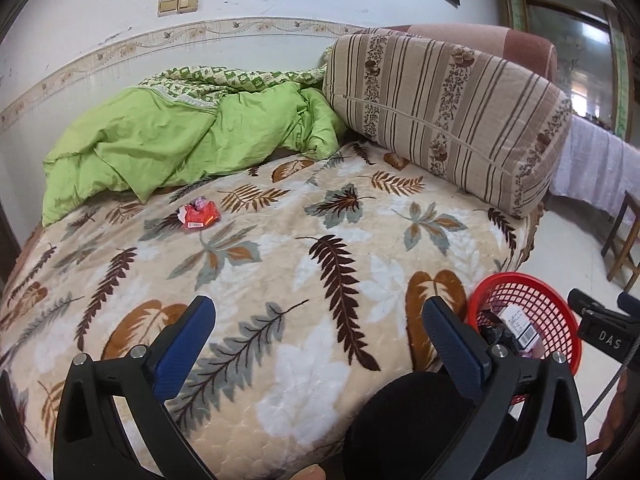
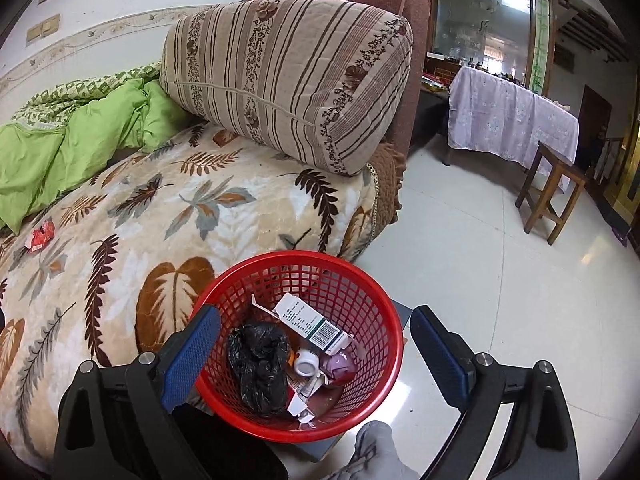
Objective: Collect trash
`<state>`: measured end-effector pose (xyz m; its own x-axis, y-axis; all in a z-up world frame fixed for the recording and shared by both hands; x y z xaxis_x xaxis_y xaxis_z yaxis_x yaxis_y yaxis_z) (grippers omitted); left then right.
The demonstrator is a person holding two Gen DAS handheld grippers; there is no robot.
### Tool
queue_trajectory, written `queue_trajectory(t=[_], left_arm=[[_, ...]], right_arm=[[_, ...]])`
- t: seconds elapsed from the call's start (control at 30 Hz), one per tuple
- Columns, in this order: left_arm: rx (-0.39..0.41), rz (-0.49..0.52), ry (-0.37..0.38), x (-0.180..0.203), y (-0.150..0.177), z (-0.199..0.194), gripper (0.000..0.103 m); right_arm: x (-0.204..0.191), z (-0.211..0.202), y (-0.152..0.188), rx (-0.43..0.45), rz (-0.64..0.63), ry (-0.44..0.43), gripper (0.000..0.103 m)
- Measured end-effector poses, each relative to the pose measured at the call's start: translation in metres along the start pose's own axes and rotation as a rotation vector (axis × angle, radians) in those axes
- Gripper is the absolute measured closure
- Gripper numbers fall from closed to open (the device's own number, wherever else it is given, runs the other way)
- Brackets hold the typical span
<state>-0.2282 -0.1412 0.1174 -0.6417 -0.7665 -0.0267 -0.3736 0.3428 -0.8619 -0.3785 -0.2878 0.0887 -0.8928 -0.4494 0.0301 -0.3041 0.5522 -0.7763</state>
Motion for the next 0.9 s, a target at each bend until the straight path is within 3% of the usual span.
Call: queue_trajectory(t=[0.47,0.9], left_arm=[[0.011,0.128,-0.094,0.020,0.004,0.000,0.000],[0.007,0.133,-0.096,0.021,0.006,0.000,0.000]], right_arm=[[-0.002,0.002,0.002,-0.009,-0.005,-0.018,0.006],[-0.005,0.001,0.004,-0.013,-0.010,-0.022,0.006]])
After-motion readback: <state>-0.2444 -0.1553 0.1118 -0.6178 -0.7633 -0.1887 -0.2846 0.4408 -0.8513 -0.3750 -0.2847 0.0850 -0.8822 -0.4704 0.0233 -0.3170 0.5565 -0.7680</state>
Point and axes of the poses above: each gripper's, at about its wrist camera, not at the fingertips, and z roughly the way its jaws point, x to its right, y to its underside, the point moved 2 cm from there along z, roughly the way its jaws point, and after that the axes turned 4 degrees about x, right-handed, at the moved point
